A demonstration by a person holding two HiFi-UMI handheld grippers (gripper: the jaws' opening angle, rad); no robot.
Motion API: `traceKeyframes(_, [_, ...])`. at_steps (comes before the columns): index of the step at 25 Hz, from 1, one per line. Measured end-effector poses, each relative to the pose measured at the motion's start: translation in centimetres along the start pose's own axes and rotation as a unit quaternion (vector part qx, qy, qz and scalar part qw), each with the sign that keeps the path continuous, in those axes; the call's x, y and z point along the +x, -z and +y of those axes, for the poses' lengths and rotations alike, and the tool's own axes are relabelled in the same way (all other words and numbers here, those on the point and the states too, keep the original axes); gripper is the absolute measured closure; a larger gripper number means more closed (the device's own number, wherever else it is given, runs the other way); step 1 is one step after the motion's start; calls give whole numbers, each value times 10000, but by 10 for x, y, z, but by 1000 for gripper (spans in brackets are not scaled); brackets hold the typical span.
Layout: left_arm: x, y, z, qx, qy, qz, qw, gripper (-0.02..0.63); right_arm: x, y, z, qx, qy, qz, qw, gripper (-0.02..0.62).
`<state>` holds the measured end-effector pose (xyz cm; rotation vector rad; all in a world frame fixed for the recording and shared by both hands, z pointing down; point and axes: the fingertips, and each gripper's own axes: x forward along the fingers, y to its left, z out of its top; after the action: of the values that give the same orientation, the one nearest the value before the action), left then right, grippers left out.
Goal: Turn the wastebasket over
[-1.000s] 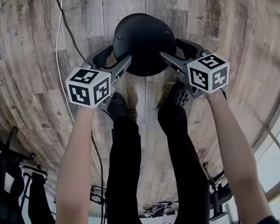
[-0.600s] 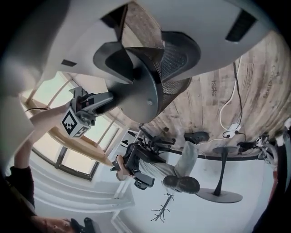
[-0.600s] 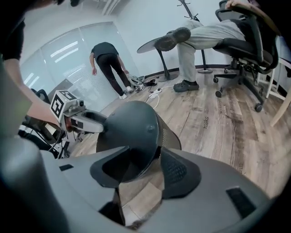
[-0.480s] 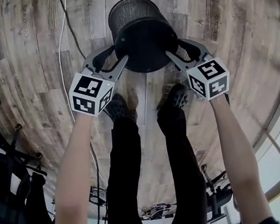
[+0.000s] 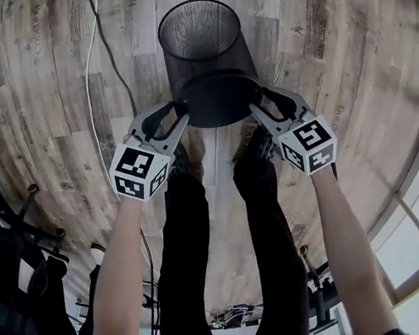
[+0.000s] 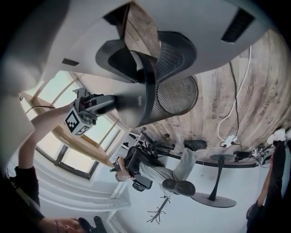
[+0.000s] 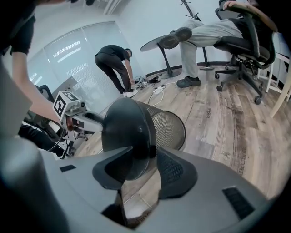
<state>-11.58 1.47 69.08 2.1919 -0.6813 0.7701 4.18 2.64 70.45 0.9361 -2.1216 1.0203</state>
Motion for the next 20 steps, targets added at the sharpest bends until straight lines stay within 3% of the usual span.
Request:
traceKeyframes(4, [-2,18,-12,264,241,124,9993,463,-4,22,5,24,-273,116,9996,419])
traceKeyframes(7, [3,43,-22,819,555,646,9930,493,2,54,2,-130,-387,562,9976,441])
traceKeyframes(15, [42,125,-24,1346,717,1568,9758,514,40,127,-9,-404,17,1271,9911,451])
traceKeyframes(20, [64,157,-23,1637,768,1820,9665,512,60,157,-21,-689,253,1518,9857,453])
